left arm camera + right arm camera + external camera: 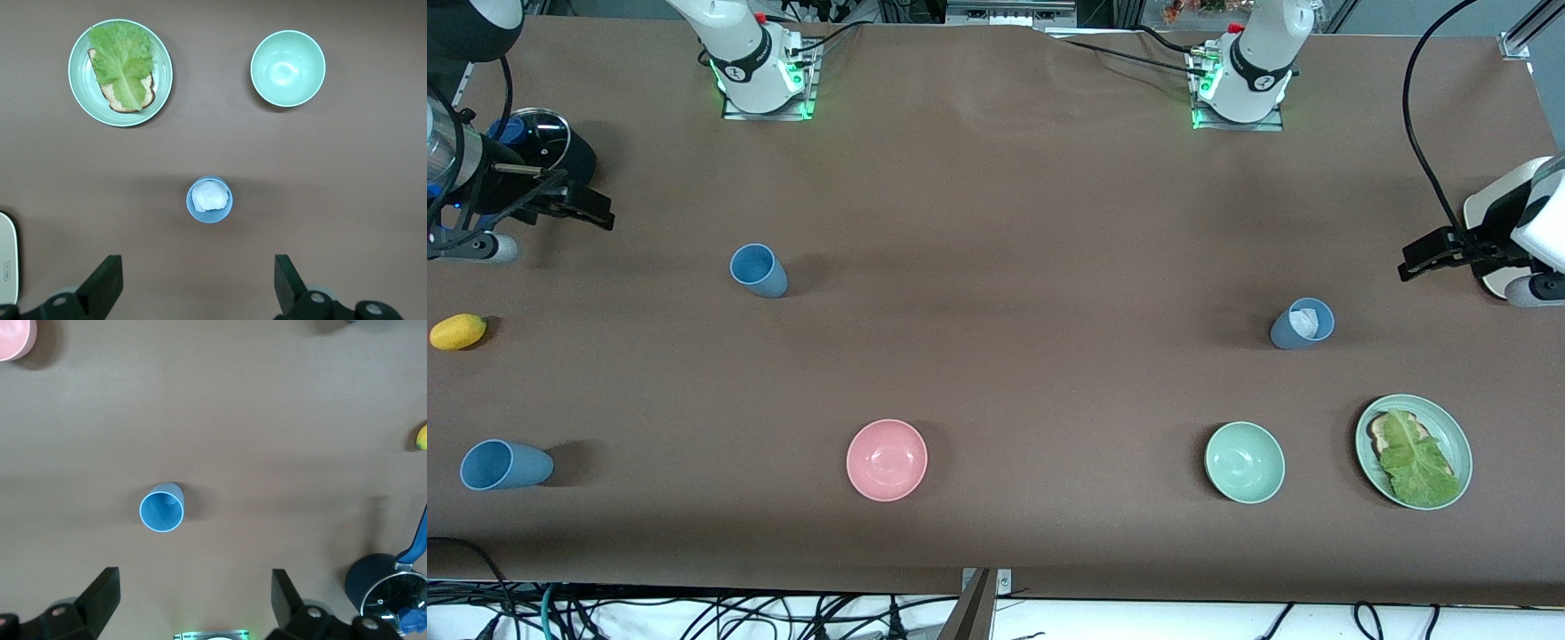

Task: Stack blue cups with both arms

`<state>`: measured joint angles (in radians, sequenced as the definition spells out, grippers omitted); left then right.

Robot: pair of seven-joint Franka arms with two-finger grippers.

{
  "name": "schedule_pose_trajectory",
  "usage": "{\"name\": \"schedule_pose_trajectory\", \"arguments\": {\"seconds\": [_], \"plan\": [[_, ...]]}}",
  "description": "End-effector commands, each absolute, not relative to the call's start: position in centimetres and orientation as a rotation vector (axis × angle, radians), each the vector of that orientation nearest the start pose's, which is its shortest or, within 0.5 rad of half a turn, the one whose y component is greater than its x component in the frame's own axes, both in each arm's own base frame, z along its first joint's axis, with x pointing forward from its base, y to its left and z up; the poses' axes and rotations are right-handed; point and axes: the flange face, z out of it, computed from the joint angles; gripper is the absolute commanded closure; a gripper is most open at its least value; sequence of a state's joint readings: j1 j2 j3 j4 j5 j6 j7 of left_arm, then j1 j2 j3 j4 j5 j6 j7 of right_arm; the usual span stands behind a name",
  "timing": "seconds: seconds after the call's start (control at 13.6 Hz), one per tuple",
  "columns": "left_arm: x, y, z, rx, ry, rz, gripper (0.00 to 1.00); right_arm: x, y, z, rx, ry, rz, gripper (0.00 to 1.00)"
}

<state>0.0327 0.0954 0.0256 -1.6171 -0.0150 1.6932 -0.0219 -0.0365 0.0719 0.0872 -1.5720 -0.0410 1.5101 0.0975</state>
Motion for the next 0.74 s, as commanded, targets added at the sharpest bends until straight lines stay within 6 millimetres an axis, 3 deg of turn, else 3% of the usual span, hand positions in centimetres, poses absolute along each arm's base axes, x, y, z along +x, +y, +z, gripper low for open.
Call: {"name": "schedule_pose_trajectory", "arguments": {"seconds": [0.0, 0.66], "plan": [[58.65, 3.36, 55.96, -3.167, -0.11, 0.03, 0.0, 56.65, 2.71, 58.61, -3.188, 0.055, 0.214, 0.0], [58.68, 3.36, 55.87, -3.167, -0.113, 0.033, 0.0, 56.76, 2.54, 58.65, -3.188, 0.052, 0.212, 0.0]]}}
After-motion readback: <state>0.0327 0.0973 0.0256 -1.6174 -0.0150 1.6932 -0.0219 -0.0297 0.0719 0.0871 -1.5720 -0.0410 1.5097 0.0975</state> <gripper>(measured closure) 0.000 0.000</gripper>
